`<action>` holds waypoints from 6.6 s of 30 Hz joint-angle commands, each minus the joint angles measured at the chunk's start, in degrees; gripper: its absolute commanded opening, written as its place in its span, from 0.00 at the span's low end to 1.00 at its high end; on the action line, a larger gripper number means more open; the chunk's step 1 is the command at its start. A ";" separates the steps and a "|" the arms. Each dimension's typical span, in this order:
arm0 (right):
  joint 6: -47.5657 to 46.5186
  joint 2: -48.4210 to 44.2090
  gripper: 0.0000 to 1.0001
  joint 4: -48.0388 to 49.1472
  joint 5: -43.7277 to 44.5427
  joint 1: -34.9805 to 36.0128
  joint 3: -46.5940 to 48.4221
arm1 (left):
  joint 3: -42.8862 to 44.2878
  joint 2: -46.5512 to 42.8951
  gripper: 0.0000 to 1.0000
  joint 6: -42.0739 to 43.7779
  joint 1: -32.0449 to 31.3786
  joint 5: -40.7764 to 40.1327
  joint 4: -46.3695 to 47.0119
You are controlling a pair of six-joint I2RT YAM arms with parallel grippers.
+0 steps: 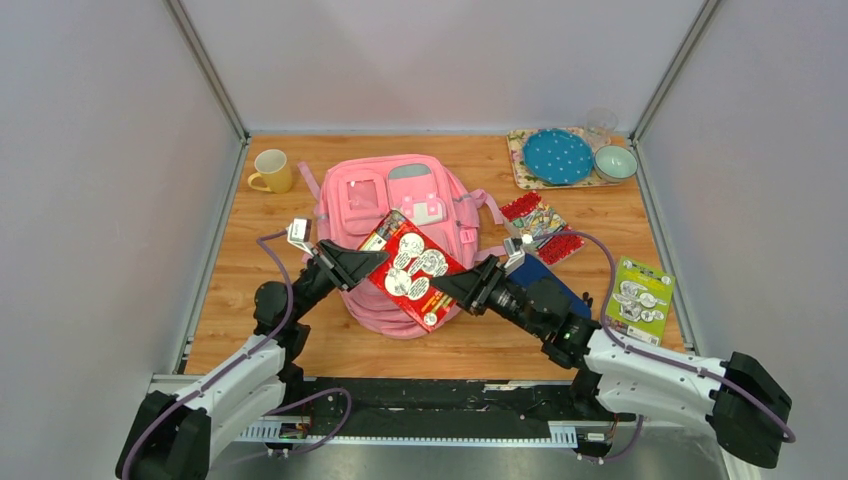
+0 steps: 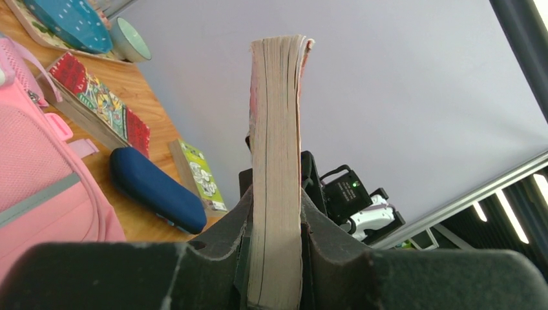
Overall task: Pack the student bag
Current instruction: Pick up the book from the center of the board, then place the book in the student bag.
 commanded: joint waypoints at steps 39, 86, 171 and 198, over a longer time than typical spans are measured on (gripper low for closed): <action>-6.96 -39.47 0.00 -70.46 34.60 0.29 13.66 | 32.40 17.76 0.76 67.45 -26.52 -15.28 -76.80; -4.06 -47.29 0.00 -74.93 31.79 0.29 10.49 | 29.59 21.73 0.00 64.11 -27.05 -18.17 -65.63; 11.06 43.94 0.63 2.66 11.04 -2.27 19.01 | 37.94 2.39 0.00 51.54 -27.14 -28.12 -63.87; -13.63 3.44 0.69 -34.30 16.40 0.20 7.68 | 27.40 -7.36 0.00 51.72 -27.05 -36.20 -76.26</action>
